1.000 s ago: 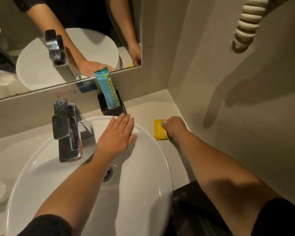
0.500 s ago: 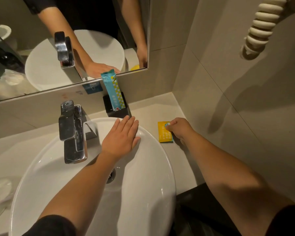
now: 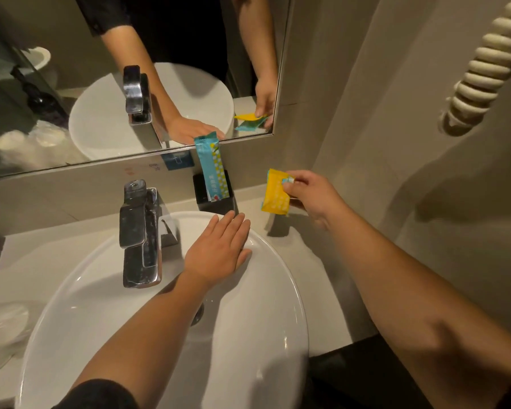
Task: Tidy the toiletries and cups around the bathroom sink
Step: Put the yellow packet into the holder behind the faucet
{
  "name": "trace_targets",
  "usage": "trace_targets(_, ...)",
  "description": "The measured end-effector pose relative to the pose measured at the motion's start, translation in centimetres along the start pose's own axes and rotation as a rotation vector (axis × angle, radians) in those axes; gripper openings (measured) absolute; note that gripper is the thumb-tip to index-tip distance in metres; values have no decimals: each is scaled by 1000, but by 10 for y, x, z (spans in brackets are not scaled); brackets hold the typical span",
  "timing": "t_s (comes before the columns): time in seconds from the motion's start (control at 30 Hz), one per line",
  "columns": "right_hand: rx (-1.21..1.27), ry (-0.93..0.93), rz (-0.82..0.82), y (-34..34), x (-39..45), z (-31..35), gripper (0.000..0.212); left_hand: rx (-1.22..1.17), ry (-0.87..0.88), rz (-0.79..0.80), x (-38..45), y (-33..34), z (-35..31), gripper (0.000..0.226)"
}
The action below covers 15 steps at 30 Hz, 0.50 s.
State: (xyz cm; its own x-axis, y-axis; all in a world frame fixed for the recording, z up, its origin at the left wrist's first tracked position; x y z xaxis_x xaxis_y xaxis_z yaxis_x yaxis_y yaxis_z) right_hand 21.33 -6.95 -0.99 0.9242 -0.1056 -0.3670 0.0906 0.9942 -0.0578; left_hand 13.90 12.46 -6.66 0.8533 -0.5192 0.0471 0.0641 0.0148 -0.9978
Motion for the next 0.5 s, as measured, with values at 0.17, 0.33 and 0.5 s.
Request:
trace_targets(0.17,-22,-125,178,52,8,40,23,19,23,-34,1,2,1,63)
trace_targets(0.33,-70,-201,286,98,14,55,27,19,29,-76,1,4,0,60)
trace_targets(0.5,-155,-276,272,118,22,48,23,33,44,-131,0,4,-1,59)
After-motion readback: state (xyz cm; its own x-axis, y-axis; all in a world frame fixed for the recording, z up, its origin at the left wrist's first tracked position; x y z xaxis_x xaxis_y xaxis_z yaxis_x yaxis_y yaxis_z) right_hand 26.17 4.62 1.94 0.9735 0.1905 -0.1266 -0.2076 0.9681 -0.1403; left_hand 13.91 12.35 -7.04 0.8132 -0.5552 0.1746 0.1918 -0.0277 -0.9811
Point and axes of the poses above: each hand's wrist, its own x-axis towards the middle knuckle, its own y-axis out of the palm, z = x × y, the point moved 6 cm from there along x, towards the middle knuckle, and after that the axes turned 4 degrees about -z, right-handed, at the moved point
